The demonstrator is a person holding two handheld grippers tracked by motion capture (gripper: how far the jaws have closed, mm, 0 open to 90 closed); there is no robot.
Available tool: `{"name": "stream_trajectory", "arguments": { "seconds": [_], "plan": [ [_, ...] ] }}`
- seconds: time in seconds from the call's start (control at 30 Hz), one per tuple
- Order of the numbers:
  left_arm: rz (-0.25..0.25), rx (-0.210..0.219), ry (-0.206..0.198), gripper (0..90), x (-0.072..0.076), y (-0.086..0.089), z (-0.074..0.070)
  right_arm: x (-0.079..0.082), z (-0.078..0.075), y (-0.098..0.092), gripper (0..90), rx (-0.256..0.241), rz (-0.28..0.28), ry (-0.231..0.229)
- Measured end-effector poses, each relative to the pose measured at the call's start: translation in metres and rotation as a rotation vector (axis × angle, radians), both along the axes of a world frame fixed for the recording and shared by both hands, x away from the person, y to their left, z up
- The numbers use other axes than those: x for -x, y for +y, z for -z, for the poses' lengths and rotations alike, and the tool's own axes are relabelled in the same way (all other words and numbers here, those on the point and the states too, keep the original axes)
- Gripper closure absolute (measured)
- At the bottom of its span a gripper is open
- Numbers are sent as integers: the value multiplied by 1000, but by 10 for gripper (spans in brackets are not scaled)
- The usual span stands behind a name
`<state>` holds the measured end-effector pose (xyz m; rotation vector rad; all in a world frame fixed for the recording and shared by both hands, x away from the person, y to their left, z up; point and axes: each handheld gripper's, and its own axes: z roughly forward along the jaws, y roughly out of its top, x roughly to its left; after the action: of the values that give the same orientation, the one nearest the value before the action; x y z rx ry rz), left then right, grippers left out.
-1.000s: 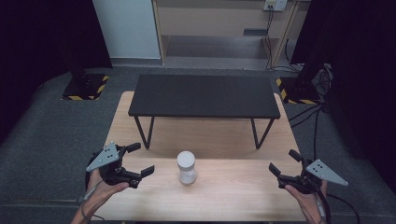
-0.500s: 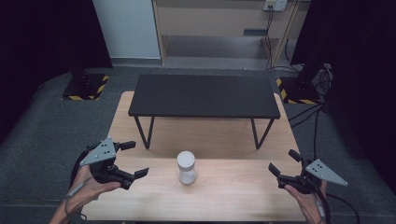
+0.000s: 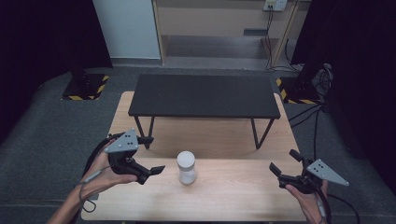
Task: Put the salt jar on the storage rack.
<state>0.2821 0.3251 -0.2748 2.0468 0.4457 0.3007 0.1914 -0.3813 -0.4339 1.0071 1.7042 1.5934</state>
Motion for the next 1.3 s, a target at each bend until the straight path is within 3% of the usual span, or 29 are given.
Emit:
{"name": "stream_trajectory", "arguments": {
  "seconds": [0.2, 0.33, 0.57, 0.83, 1.07, 1.17, 1.3],
  "plan": [
    [12, -14, 35, 10, -17, -17, 12, 0, 0, 0, 27, 0, -2, 0],
    [46, -48, 48, 18, -34, -35, 26, 0, 0, 0, 29, -1, -2, 2],
    [70, -21, 74, 28, -52, -42, 50, 0, 0, -1, 30, -1, -3, 0],
    [62, -25, 95, 44, -58, -59, 73, 0, 0, 0, 30, 1, -3, 3],
    [42, -47, 86, 107, -57, -70, 91, 0, -1, 0, 31, 1, -5, 5],
    [47, -48, 65, 275, -56, -73, 97, 0, 0, 0, 33, 2, -4, 5],
    [33, -53, 56, 326, -52, -74, 99, 0, 0, 0, 33, 1, -4, 4]
  ]
}}
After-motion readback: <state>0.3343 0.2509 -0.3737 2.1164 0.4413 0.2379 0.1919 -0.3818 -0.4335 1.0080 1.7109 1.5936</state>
